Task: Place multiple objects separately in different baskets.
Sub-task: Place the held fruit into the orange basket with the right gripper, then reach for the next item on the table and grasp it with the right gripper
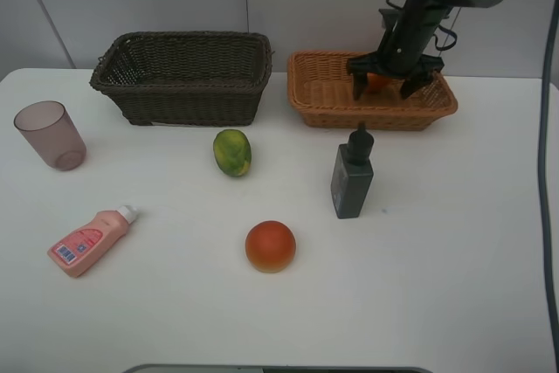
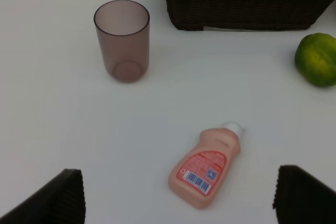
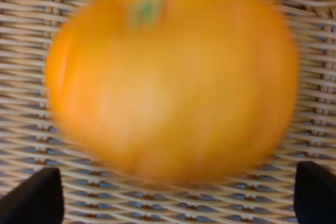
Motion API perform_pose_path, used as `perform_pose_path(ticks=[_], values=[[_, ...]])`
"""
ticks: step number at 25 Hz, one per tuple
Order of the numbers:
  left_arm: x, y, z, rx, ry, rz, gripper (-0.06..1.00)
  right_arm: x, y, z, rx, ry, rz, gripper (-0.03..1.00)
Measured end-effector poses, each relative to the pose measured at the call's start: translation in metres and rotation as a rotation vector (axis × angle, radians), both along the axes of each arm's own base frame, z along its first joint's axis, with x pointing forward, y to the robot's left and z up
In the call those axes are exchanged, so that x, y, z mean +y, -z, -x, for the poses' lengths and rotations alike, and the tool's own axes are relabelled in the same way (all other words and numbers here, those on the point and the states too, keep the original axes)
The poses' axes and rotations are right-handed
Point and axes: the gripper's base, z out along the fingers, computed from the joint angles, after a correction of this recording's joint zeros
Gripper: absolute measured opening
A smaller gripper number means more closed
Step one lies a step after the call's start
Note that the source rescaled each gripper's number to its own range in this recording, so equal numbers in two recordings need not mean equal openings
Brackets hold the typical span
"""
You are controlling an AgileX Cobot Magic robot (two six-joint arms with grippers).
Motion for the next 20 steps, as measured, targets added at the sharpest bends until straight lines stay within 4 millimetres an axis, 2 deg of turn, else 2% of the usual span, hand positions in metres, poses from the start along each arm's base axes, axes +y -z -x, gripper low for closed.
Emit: perform_pose_path(ticks=[5,9,12,13,20], values=[[0.000,0.000,0.000,0.000,0.000,0.000,0.92,0.000,-0.001,0.000,-0.001,0.000,0.000,0.97],[0.000,0.000,0.000,0.000,0.000,0.000,0.92,0.000,-0.011,0.001,-0.015,0.001,-0.003,0.97],[0.000,0.000,0.000,0.000,0.000,0.000,0.92,0.002,-0.031,0.008,-0.009,-0.002,-0.001,0.98],[0.000,0.000,0.000,0.000,0.000,0.000,0.92,0.002,-0.031,0.008,-0.009,-0.002,-0.001,0.98],[0.000,0.000,0.000,0.000,0.000,0.000,0.92,0.024,-0.075,0.034,0.042,-0.047,0.010,0.98]])
